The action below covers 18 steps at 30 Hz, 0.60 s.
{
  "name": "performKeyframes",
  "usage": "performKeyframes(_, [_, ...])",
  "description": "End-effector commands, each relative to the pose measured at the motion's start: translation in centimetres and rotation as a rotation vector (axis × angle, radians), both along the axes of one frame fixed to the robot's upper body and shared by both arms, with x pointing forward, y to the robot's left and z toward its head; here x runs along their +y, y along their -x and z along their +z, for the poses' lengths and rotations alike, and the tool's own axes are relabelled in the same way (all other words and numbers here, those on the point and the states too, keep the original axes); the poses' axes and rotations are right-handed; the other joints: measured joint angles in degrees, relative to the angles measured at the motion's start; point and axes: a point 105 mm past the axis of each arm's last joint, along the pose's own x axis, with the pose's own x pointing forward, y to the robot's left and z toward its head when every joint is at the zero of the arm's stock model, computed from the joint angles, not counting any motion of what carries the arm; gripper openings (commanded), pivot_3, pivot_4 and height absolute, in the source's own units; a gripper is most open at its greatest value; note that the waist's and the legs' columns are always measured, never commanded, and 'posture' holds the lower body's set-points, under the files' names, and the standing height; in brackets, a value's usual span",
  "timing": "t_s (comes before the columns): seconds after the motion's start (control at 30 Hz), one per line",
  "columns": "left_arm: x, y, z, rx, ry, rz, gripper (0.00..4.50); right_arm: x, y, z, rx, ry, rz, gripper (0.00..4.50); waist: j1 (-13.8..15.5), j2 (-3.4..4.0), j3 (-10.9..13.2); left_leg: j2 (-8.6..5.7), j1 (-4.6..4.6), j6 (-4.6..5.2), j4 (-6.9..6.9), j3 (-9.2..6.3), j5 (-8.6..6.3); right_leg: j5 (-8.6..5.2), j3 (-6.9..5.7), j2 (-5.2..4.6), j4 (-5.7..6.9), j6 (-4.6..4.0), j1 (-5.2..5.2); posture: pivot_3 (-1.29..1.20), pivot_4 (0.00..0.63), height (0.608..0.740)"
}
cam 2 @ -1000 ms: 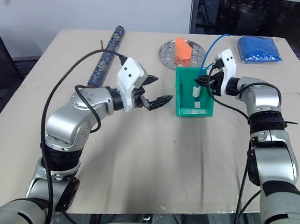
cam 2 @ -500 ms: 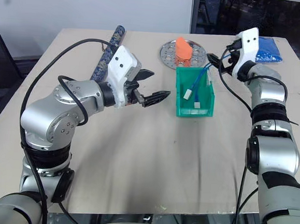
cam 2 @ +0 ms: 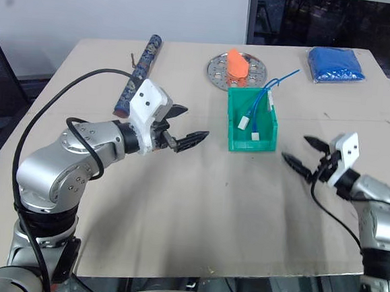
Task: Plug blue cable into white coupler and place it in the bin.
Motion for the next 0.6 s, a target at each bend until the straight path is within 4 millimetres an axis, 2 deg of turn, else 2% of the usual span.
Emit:
performKeyframes(0.03, [1.1,0.6,1.0,-0.105,0.008,0.035,4.50,-0.9,2.0,-0.1,-0.015,0.030,0.027,4.38,0.1,0.00,0.0,0.03,0.12,-0.01,-0.01,0.00,0.00,0.00,0.01,0.03,-0.01,-0.01,0.12,0.00,0.150,0.740])
performKeyframes(0.13, [1.9,1.6,-1.3,-0.097,0.007,0.038,4.50,-1.8,2.8,-1.7,0.014,0.060,0.012,4.38,-0.1,0.01,0.0,0.09,0.56,0.18,-0.14,0.12,-0.11,-0.01,0.13,0.07,-0.02,-0.01,0.46,0.00,0.150,0.740])
performKeyframes(0.17, [2.4,2.0,-2.6,-0.071,-0.002,0.047,4.50,-2.0,2.9,-2.1,0.018,0.067,0.008,4.38,0.0,0.01,0.0,0.13,0.62,0.20,-0.17,0.21,-0.12,-0.01,0.23,0.16,-0.05,-0.01,0.46,0.00,0.150,0.740])
performKeyframes(0.3, [4.4,3.1,-7.0,0.006,-0.072,0.083,4.50,-2.2,2.8,-2.6,0.011,0.069,-0.002,4.38,0.2,0.00,0.0,0.21,0.67,0.20,-0.17,0.36,-0.12,-0.01,0.43,0.20,-0.06,-0.03,0.47,0.00,0.150,0.740])
performKeyframes(0.6, [6.5,4.4,-11.3,0.037,-0.023,0.149,4.50,-2.5,3.3,-3.5,0.010,0.060,-0.015,4.38,1.7,-0.01,0.0,0.21,0.58,0.24,-0.15,0.36,-0.15,0.00,0.39,0.12,-0.19,-0.05,0.48,0.00,0.150,0.740])
